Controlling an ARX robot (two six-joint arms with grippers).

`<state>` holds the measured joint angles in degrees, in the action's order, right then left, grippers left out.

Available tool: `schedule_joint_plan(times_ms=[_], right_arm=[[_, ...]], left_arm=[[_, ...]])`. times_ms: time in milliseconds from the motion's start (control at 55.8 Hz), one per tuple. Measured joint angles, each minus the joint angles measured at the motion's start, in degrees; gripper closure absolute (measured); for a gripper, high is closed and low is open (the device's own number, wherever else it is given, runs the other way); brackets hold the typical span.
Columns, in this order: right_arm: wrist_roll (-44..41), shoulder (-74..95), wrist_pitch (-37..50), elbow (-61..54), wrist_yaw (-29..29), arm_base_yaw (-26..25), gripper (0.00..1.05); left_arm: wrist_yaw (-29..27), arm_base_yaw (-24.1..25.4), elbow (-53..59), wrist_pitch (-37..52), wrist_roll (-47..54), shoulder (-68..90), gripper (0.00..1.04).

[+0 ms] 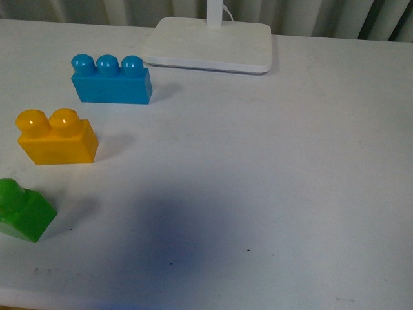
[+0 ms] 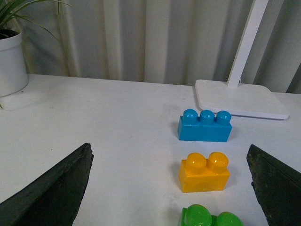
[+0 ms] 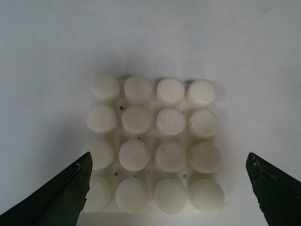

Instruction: Insert yellow block into base center

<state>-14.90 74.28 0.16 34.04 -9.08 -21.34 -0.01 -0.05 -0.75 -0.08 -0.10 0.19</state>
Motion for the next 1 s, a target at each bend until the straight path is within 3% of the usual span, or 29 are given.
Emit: schedule_joint_plan(times_ms=[376, 1003], right_arm=[[-1.62, 13.11, 2.43, 4.42, 1.33, 0.39, 0.09], [-4.98, 17.35, 2.75, 6.38, -1.16, -2.47, 0.09]], left_arm=[[0.00, 0.00, 0.00, 0.00, 0.00, 0.00, 0.06], [0.00, 0.00, 0.00, 0.00, 0.00, 0.00, 0.06]])
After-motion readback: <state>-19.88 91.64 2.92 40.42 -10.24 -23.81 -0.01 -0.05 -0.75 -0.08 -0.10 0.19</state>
